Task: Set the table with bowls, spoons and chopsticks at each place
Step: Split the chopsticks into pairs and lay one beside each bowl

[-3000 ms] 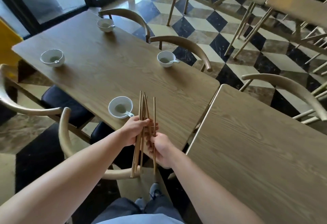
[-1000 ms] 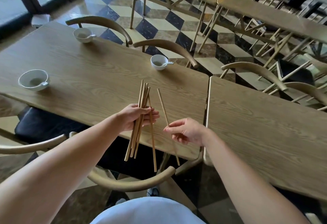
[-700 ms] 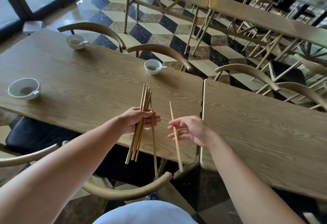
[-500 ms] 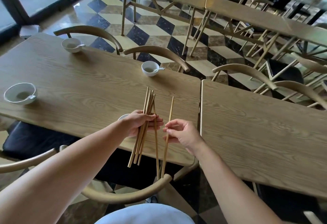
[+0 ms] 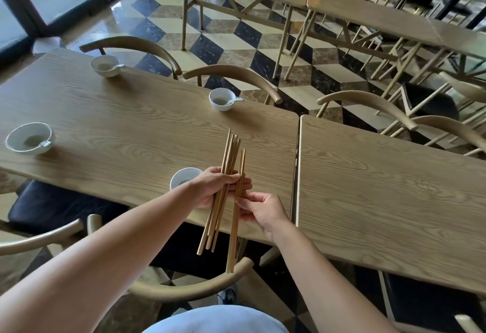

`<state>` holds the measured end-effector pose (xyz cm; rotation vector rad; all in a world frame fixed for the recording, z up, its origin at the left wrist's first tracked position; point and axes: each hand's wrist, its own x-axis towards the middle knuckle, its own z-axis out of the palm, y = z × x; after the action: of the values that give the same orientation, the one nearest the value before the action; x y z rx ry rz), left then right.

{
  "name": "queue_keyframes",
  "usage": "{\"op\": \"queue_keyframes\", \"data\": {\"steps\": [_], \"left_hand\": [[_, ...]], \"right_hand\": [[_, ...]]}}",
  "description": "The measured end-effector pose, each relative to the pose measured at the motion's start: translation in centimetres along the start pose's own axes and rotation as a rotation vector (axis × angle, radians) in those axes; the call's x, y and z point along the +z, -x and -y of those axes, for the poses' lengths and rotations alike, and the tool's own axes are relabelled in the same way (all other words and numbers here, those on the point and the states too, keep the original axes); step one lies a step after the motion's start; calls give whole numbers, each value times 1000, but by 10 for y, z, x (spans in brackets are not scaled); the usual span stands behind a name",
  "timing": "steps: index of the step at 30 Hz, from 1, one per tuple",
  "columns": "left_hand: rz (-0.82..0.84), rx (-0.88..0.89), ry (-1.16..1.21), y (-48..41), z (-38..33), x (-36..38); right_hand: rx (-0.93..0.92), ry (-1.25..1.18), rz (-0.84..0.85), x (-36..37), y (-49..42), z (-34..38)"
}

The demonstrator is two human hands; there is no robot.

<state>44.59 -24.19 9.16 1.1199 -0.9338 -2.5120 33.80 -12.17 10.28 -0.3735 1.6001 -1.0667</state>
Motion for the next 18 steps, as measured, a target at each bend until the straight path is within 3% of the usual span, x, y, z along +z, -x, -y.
{"op": "queue_keyframes", "data": {"steps": [11,18], "left_hand": [[-4,-26,-22,-5,13,8],[-114,-6,-17,-16,25,11]], "right_hand": [[157,-59,94,-20,-10,-6],[206,-106,177,-31,-22,-19]]}}
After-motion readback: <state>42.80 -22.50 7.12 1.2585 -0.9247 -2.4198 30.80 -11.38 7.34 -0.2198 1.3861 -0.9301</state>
